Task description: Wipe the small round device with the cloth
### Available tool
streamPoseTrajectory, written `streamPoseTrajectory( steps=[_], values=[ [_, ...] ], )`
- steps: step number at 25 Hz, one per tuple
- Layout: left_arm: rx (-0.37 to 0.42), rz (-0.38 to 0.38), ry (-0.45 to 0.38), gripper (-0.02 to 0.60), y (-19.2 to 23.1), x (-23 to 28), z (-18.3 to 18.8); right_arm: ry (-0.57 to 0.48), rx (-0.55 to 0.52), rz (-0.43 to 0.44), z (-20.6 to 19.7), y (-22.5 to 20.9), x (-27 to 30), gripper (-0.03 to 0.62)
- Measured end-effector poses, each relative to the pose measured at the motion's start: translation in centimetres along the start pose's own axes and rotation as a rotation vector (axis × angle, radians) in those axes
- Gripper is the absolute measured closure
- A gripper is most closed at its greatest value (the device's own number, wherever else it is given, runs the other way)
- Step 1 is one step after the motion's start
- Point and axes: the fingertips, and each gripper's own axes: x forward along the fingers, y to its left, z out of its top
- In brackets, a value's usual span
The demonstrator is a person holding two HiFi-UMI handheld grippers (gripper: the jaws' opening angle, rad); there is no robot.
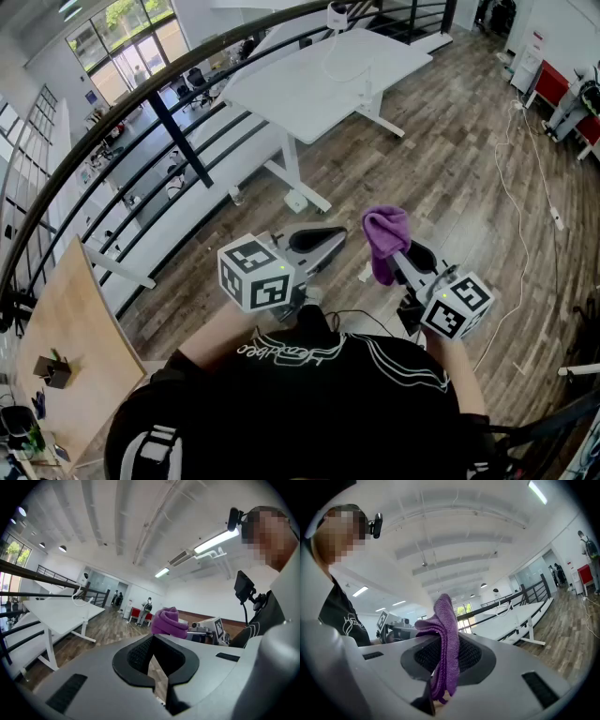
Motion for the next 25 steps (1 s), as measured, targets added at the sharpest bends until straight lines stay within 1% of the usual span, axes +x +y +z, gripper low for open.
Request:
streamPoseTrajectory(
  steps=[3, 6, 9, 15, 20, 25],
  values=[
    [0.002, 0.004, -0.002, 0.574, -0.4, -0.5, -0.1, -0.006, 0.007, 0.001, 0.0, 0.4, -0.2, 0.528],
    [0.009, 0.006, -0.010, 0.572, -0.6, -0.9, 0.4, -0.013, -0.009, 0.001, 0.6, 0.7, -0.2, 0.528],
    [0.020, 0.010, -0.020, 0.572, -0.4, -1.2, 0.8, -0.016, -0.030, 0.003, 0.9, 0.8, 0.2, 0.528],
    [0.023, 0.018, -0.036, 0.572, 0.4, -1.1, 0.8, -0.022, -0.034, 0.006, 0.7, 0.3, 0.8, 0.528],
    [0.027, 0.013, -0.041, 0.572, 2.9, -0.1, 0.9, -0.027, -0.039, -0.013, 0.4, -1.7, 2.5, 0.528],
    [0.026, -0.023, -0.044, 0.572, 7.0, 1.8, 1.4, -0.014, -0.026, -0.031, 0.2, -5.1, 5.9, 0.528]
  ],
)
